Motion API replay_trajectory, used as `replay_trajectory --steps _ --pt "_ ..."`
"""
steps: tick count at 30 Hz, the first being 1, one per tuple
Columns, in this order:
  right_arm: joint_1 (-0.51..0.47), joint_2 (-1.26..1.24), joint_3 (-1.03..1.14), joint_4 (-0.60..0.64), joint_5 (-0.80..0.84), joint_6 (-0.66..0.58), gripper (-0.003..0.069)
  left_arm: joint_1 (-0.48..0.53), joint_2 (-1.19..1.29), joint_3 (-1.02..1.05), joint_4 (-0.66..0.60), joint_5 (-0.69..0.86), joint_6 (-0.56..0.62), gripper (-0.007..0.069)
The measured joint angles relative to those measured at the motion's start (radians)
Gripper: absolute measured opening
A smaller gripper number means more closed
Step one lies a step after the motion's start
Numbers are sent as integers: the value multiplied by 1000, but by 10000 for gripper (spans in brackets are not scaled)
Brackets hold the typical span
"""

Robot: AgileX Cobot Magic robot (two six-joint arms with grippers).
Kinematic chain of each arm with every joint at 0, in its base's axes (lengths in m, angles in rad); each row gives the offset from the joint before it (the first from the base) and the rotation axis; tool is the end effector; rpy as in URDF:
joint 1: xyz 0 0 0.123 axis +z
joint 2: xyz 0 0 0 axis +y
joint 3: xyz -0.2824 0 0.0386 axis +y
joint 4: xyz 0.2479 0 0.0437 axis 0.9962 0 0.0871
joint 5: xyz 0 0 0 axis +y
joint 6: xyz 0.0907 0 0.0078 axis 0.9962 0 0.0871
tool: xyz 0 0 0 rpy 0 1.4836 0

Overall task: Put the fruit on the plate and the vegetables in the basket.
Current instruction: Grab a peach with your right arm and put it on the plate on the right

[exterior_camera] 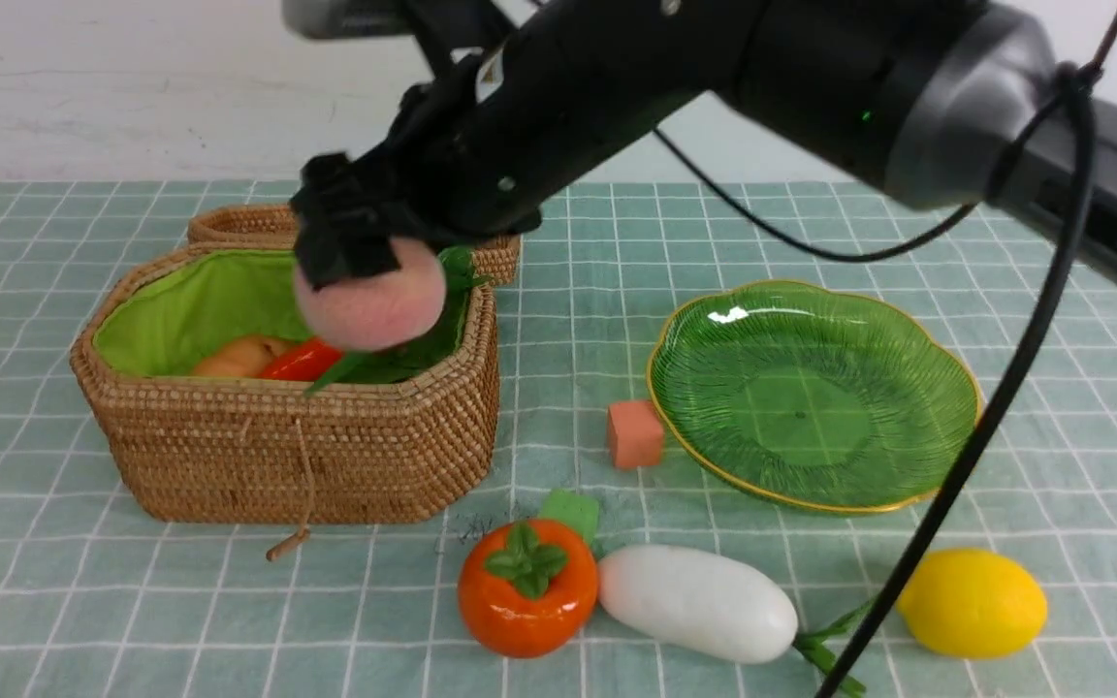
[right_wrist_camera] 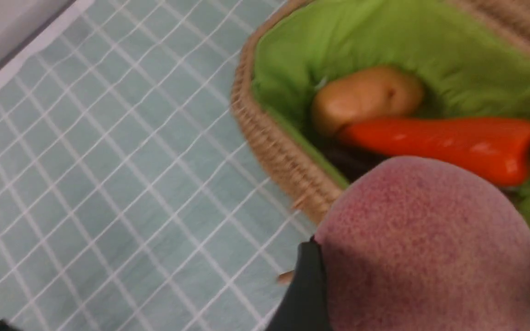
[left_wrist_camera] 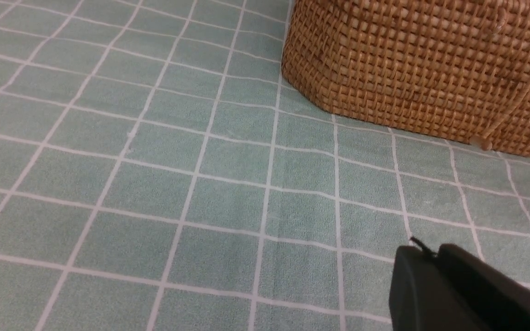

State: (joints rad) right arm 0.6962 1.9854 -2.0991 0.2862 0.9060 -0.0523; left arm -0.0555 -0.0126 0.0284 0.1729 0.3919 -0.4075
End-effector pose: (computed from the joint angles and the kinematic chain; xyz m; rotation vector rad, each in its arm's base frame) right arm 0.3393 0.3100 0.3812 -0.7718 2.1974 0.6813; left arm 0.0523 0.0031 0.1695 -0.2257 1.8744 -0.1453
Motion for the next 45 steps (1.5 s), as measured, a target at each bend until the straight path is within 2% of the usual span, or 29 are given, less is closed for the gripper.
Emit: replay_trajectory --steps 6,9,16,19,23,28,33,38,45 --pt "-206 -28 -25 -20 65 37 600 0 0 0 0 0 0 46" --pt "-268 -49 -19 -15 64 37 600 0 0 0 0 0 0 48" --pt "-322 -52 28 -87 36 17 599 0 0 0 0 0 0 55" --pt "-334 -17 168 -189 -61 18 599 0 0 0 0 0 0 61" --pt "-355 67 336 -219 -183 60 599 0 0 0 0 0 0 67" --pt "-403 118 396 -240 -255 104 595 0 0 0 0 0 0 71" --pt "-434 118 398 -241 -235 157 595 0 0 0 0 0 0 75" --pt "-436 80 398 -239 -138 175 678 0 0 0 0 0 0 78" --pt "-436 -66 401 -280 -47 196 668 0 0 0 0 0 0 83"
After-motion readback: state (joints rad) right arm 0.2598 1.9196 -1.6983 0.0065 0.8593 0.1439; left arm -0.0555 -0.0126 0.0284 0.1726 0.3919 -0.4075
